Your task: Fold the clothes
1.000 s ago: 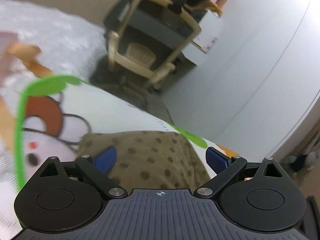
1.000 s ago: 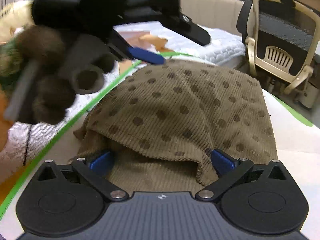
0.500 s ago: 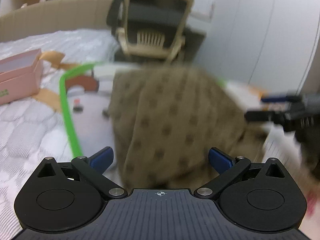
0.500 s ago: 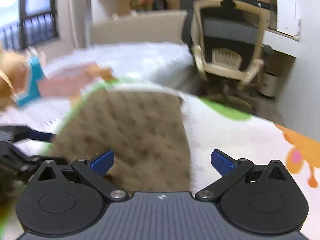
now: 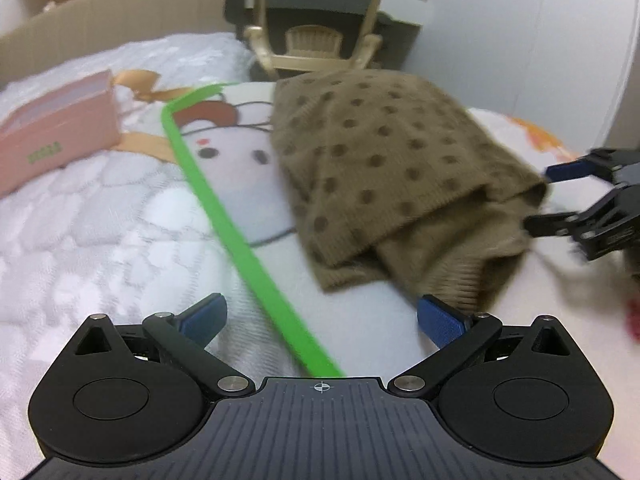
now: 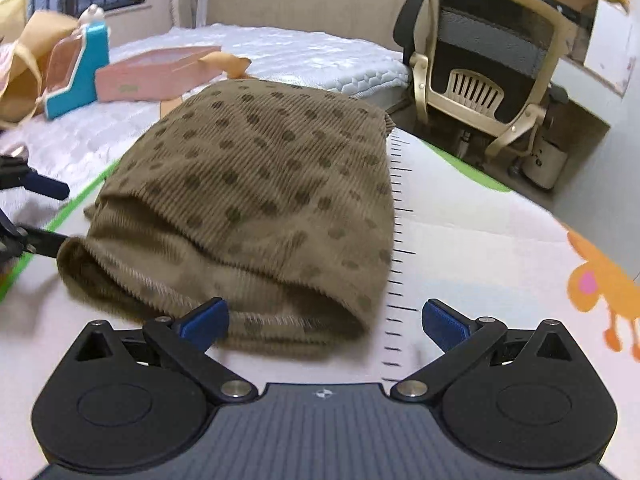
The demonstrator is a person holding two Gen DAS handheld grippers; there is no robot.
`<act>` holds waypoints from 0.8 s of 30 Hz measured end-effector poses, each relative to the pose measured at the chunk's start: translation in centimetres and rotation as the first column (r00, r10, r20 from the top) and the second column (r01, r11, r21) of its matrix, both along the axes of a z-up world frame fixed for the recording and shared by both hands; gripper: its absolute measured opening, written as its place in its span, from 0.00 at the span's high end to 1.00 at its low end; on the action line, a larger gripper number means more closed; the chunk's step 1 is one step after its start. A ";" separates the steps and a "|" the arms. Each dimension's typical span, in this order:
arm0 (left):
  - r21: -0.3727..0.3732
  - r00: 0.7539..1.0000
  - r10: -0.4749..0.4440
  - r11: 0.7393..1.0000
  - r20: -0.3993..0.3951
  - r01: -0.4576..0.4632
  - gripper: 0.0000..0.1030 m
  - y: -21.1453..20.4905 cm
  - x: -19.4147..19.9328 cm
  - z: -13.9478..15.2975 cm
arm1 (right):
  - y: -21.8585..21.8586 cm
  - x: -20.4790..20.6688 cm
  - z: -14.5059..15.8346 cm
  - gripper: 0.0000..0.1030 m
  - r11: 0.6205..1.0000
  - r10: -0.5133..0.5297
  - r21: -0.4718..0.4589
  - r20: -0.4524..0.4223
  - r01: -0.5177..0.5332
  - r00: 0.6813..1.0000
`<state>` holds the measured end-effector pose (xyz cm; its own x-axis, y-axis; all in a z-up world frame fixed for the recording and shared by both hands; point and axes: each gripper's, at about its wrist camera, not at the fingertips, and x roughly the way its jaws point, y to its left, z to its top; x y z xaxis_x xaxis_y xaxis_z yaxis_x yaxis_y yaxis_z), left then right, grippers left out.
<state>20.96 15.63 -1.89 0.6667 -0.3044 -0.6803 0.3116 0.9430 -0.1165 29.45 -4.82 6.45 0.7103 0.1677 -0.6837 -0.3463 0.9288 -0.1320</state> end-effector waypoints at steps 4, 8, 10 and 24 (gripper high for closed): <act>-0.040 0.996 -0.061 0.997 0.070 0.064 0.00 -1.6 -1.7 1.8 | -0.3 -1.0 1.7 0.00 1.000 0.000 0.028 0.092 -0.002 0.996; 0.028 0.996 -0.051 0.998 0.069 0.050 0.00 -3.6 -1.0 1.4 | -0.1 -0.1 1.3 0.00 0.998 -0.048 0.054 0.115 0.042 0.992; 0.079 0.998 -0.025 0.997 0.055 0.020 0.00 -4.1 -0.4 0.8 | 0.3 0.3 0.4 0.00 0.997 -0.066 0.045 0.088 0.062 0.994; 0.090 0.997 0.061 0.994 0.037 -0.064 0.00 -1.6 -1.9 1.1 | -2.8 -0.4 -0.4 0.00 0.982 -0.164 -0.074 0.108 0.173 0.980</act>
<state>19.06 14.07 -0.77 0.7057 -0.1990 -0.6800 0.2536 0.9671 -0.0198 29.03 -7.66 6.09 0.7898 -0.0146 -0.6131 -0.1666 0.9570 -0.2373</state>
